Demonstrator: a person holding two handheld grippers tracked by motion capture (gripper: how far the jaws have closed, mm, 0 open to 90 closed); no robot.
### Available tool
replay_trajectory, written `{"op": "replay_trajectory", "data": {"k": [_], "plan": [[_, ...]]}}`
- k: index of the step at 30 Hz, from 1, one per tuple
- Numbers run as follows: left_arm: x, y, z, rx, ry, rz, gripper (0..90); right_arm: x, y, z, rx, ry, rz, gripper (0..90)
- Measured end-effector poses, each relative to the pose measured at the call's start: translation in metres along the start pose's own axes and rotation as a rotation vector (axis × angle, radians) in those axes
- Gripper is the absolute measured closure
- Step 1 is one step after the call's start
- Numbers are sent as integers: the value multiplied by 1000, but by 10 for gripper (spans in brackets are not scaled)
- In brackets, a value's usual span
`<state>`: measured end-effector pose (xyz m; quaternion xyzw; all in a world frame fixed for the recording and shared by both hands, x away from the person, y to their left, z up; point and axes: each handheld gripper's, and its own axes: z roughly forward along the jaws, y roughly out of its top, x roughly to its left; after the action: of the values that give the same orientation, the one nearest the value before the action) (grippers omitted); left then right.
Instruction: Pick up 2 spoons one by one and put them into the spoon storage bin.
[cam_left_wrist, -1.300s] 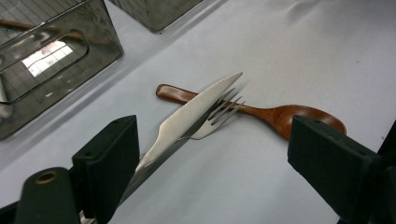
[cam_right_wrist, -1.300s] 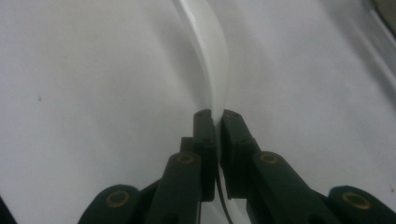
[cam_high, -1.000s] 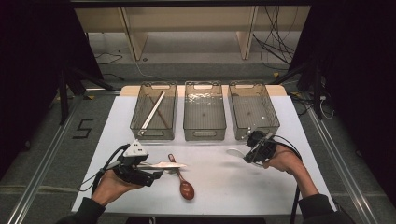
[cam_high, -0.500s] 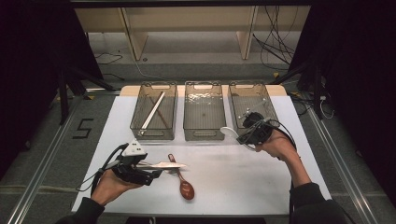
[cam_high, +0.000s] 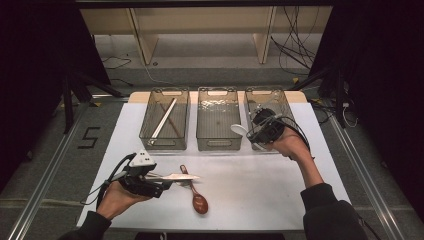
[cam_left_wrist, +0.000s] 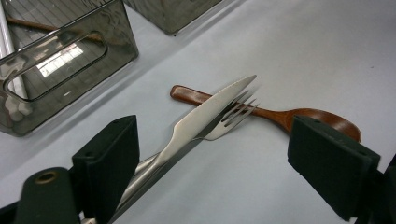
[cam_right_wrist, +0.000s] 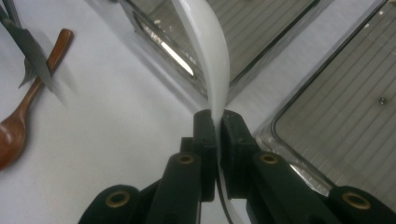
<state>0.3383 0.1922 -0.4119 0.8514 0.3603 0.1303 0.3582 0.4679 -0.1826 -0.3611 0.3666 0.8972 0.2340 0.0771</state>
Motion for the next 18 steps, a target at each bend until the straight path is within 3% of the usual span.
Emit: {"op": "replay_trajectory", "data": {"k": [18], "plan": [[1,0,-1,-6,5,5,162,0,46,8,-33,-45,15,861]]}}
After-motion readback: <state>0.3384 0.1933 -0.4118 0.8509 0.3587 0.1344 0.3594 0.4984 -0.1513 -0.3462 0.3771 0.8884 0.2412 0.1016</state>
